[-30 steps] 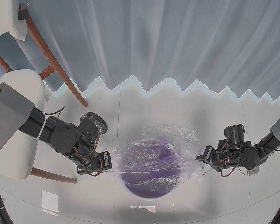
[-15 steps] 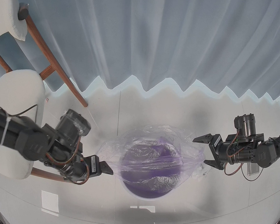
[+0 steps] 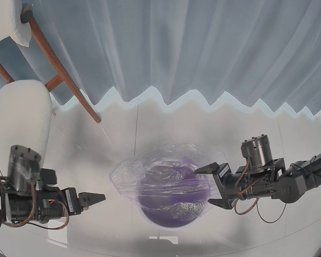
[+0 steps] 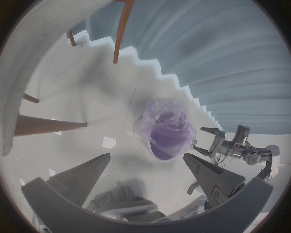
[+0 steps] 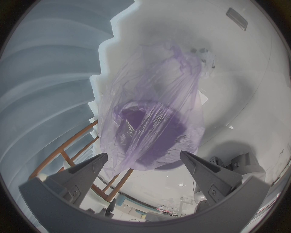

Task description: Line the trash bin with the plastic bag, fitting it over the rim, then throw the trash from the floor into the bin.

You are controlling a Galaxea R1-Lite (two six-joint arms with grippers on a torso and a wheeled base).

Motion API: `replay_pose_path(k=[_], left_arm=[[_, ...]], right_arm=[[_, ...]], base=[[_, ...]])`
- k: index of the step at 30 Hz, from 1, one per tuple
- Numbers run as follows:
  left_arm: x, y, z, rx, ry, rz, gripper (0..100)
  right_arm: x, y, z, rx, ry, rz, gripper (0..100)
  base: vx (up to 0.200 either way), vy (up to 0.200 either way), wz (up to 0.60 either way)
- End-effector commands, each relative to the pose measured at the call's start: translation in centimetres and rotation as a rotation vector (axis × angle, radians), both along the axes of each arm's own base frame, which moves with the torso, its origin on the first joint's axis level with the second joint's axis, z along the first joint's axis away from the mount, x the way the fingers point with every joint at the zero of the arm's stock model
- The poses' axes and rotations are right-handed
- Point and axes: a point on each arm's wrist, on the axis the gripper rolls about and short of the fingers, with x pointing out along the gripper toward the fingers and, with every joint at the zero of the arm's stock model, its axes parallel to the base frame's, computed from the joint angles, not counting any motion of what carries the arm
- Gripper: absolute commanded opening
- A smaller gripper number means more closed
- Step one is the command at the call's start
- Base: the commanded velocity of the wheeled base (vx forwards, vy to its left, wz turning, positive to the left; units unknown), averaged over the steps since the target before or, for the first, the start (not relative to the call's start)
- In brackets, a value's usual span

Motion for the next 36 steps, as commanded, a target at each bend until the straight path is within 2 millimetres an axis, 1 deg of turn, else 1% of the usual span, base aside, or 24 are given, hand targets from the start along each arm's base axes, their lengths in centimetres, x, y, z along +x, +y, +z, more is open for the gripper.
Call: replay_pose_path(k=[1, 6, 9, 10, 11, 12, 13, 15, 21, 22, 23, 24, 25, 26, 28, 31, 32, 34, 35, 36], left_arm=[[-3.7, 2.9, -0.3, -0.051, -0.141, 0.078, 100], [-3.3, 3.2, 0.3, -0.072, -0.192, 0.110, 100], [-3.1, 3.3, 0.3, -0.063, -0.195, 0.120, 100], [-3.1, 3.3, 0.4, -0.063, -0.197, 0.121, 100], [-3.1, 3.3, 0.4, -0.063, -0.199, 0.119, 100], [-3.0, 3.2, 0.8, -0.072, -0.211, 0.116, 100], [-2.9, 3.2, 0.9, -0.075, -0.215, 0.114, 100], [-2.7, 3.1, 1.1, -0.080, -0.221, 0.109, 100], [-1.9, 1.8, 1.4, -0.083, -0.208, 0.051, 100], [-1.5, 1.1, 1.4, -0.082, -0.199, 0.027, 100], [-1.4, 1.0, 1.4, -0.083, -0.197, 0.020, 100], [-1.0, -0.1, 1.3, -0.093, -0.171, -0.037, 100], [-0.9, -0.2, 1.3, -0.095, -0.166, -0.047, 100], [-0.6, -1.1, 0.9, -0.093, -0.134, -0.091, 100], [-0.4, -2.7, 0.1, -0.070, -0.075, -0.149, 100], [0.1, -5.1, -1.5, -0.021, 0.066, -0.197, 100], [0.2, -5.9, -1.7, -0.024, 0.107, -0.198, 100], [0.9, -7.9, -1.6, -0.070, 0.199, -0.156, 100], [1.2, -8.3, -1.5, -0.085, 0.218, -0.143, 100], [2.1, -9.5, -1.3, -0.128, 0.266, -0.098, 100]], right_arm=[[3.0, 3.2, -3.2, -0.007, 0.073, -0.028, 100], [5.0, 4.5, -3.8, 0.009, 0.068, -0.046, 100], [5.4, 4.8, -4.4, 0.005, 0.075, -0.047, 100], [5.5, 4.8, -4.7, 0.000, 0.079, -0.049, 0], [5.5, 4.8, -4.7, -0.001, 0.080, -0.049, 0], [5.5, 4.9, -5.3, -0.021, 0.084, -0.064, 0], [5.6, 4.9, -5.5, -0.033, 0.082, -0.072, 0], [5.4, 4.9, -5.5, -0.048, 0.075, -0.082, 0], [3.8, 4.8, -3.4, -0.068, 0.096, -0.063, 0], [3.2, 4.7, -2.7, -0.078, 0.103, -0.053, 0], [3.1, 4.7, -2.6, -0.081, 0.105, -0.051, 0], [1.9, 5.0, -1.5, -0.086, 0.100, -0.029, 0], [1.6, 5.1, -1.4, -0.088, 0.101, -0.024, 0], [0.5, 5.3, -0.9, -0.103, 0.088, -0.006, 0], [-0.8, 5.7, -0.4, -0.133, 0.053, 0.034, 0], [-2.1, 6.1, -0.7, -0.202, 0.013, 0.076, 0], [-2.4, 6.3, -0.9, -0.221, 0.007, 0.081, 0], [-2.9, 6.5, -1.4, -0.254, 0.001, 0.075, 0], [-3.0, 6.5, -1.5, -0.259, 0.001, 0.071, 0], [-3.1, 6.4, -1.7, -0.271, 0.002, 0.064, 0]], base=[[0.000, 0.000, 0.00], [0.000, 0.000, 0.00], [0.000, 0.000, 0.00], [0.000, 0.000, 0.00], [0.000, 0.000, 0.00], [0.000, 0.000, 0.00], [0.000, 0.000, 0.00], [0.000, 0.000, 0.00], [0.000, 0.000, 0.00], [0.000, 0.000, 0.00], [0.000, 0.000, 0.00], [0.000, 0.000, 0.00], [0.000, 0.000, 0.00], [0.000, 0.000, 0.00], [0.000, 0.000, 0.00], [0.000, 0.000, 0.00], [0.000, 0.000, 0.00], [0.000, 0.000, 0.00], [0.000, 0.000, 0.00], [0.000, 0.000, 0.00]])
